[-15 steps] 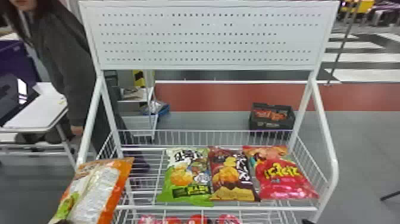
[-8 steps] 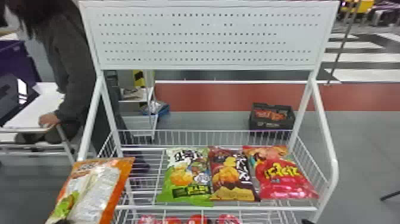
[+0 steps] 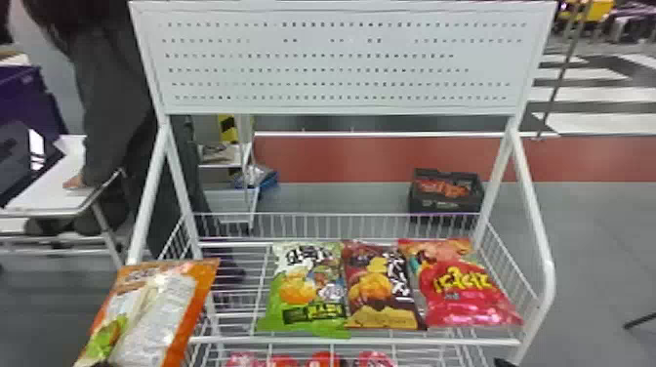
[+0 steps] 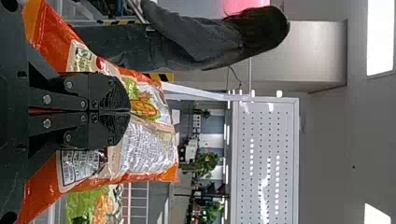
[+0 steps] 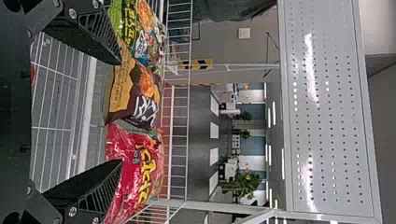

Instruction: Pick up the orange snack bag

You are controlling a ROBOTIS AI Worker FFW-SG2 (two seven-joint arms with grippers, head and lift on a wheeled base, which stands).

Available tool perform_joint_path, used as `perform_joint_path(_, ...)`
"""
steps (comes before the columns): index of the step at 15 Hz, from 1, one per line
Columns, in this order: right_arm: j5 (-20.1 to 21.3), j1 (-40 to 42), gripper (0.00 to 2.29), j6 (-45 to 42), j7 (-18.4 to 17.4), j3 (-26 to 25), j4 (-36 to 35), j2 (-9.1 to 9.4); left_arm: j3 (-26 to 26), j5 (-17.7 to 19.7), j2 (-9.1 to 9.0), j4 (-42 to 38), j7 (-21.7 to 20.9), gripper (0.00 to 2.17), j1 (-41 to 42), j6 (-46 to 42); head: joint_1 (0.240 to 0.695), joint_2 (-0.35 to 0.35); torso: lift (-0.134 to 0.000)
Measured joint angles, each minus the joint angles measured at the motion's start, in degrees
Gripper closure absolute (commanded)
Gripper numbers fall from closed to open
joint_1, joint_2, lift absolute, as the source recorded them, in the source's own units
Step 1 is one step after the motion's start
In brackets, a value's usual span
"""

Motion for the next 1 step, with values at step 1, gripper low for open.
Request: perform_joint_path(1, 0.0, 0.0, 0.14, 0.0, 0.0, 0.0, 0.0, 0.02, 0.0, 0.0, 0.0, 0.0, 0.0, 1.44, 0.0, 0.0, 0.499, 0.0, 0.0)
